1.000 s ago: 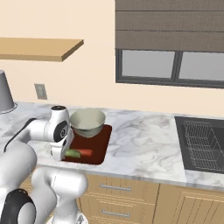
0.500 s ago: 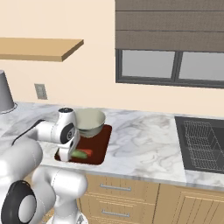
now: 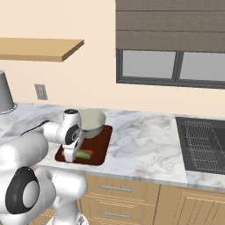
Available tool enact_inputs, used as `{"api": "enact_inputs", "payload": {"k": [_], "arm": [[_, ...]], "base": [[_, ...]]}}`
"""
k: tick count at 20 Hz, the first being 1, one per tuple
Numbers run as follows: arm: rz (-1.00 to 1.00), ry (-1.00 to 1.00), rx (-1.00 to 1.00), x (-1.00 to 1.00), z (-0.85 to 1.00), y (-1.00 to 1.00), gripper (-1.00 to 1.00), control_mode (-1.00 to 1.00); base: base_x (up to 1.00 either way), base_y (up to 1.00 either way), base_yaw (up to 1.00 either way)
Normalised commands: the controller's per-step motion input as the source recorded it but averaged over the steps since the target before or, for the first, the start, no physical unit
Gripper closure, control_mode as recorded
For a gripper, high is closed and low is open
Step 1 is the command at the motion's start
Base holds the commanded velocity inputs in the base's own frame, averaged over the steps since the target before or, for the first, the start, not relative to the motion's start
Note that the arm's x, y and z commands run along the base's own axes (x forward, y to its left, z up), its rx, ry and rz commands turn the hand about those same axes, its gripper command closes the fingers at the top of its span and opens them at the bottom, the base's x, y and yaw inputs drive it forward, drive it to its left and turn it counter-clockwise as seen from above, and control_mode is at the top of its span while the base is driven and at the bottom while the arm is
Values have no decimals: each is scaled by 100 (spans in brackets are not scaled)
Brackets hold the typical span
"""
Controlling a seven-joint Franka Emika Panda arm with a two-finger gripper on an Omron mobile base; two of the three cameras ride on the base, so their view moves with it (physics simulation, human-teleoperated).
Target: Place the two vegetables and bowl onto the tray for setting up a vegetable dip station.
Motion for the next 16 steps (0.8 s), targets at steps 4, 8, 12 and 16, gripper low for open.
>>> {"api": "enact_inputs", "payload": {"k": [4, 8, 12, 16], "arm": [[0, 1, 7, 11, -12, 0, 100, -100], [-1, 0, 6, 13, -12, 0, 100, -100], [0, 0, 4, 8, -13, 0, 100, -100], [0, 0, 3, 1, -11, 0, 100, -100]], "base": [[0, 0, 0], [0, 0, 0], [0, 0, 0], [0, 0, 0]]}}
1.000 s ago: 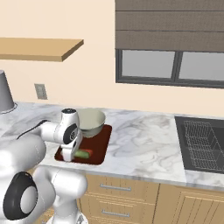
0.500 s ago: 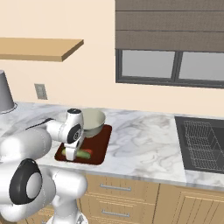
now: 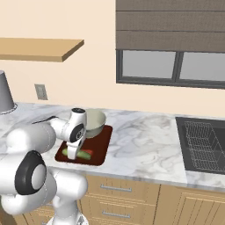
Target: Place the two vegetables and bowl onto the tray for setting up a vegetable dip station.
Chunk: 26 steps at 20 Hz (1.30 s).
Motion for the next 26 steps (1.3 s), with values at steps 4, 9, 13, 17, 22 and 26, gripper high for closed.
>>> {"api": "enact_inputs", "payload": {"k": [4, 9, 13, 17, 22, 26], "arm": [[-1, -2, 1, 0, -11, 0, 100, -100], [-2, -1, 0, 0, -14, 0, -100, -100], [-3, 0, 3, 0, -15, 0, -100, -100], [-3, 1, 2, 0, -18, -1, -100, -100], [-1, 3, 1, 0, -18, -1, -100, -100], [-1, 2, 0, 0, -17, -2, -100, -100]], "base": [[0, 0, 0], [0, 0, 0], [0, 0, 0], [0, 0, 0], [0, 0, 0], [0, 0, 0]]}}
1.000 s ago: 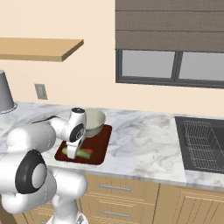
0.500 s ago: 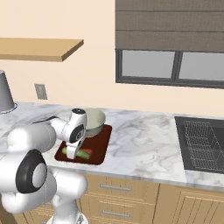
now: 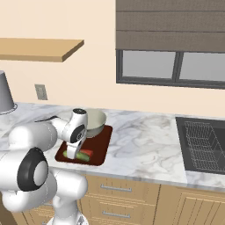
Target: Place the two vegetables and bowl onto the tray for setting up a vegetable dip station.
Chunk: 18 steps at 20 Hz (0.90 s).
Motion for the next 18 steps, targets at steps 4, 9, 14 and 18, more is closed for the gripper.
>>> {"api": "enact_inputs", "payload": {"k": [4, 9, 14, 18], "arm": [[0, 0, 2, -11, 5, -3, -100, -100], [0, 0, 4, -20, 11, -2, -100, -100], [0, 0, 3, -20, 18, 0, -100, -100], [0, 1, 3, -23, 21, 0, -100, -100]], "base": [[0, 0, 0], [0, 0, 0], [0, 0, 0], [0, 0, 0]]}}
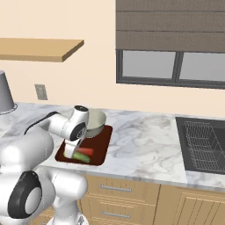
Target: Place the two vegetables and bowl onto the tray for setting up a vegetable dip station.
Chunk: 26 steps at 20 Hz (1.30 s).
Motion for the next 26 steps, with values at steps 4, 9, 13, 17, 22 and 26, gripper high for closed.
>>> {"api": "enact_inputs", "payload": {"k": [4, 9, 13, 17, 22, 26], "arm": [[0, 3, 1, -26, 24, 1, -100, -100], [12, 3, 0, -29, 25, 5, -100, -100], [25, 0, -3, -31, 25, 6, -100, -100], [28, 0, -3, -32, 22, 3, -100, -100], [30, 0, 0, -31, 19, 4, -100, -100], [31, 0, -2, -31, 15, 3, -100, -100]], "base": [[0, 0, 0], [0, 0, 0], [0, 0, 0], [0, 0, 0], [0, 0, 0], [0, 0, 0]]}}
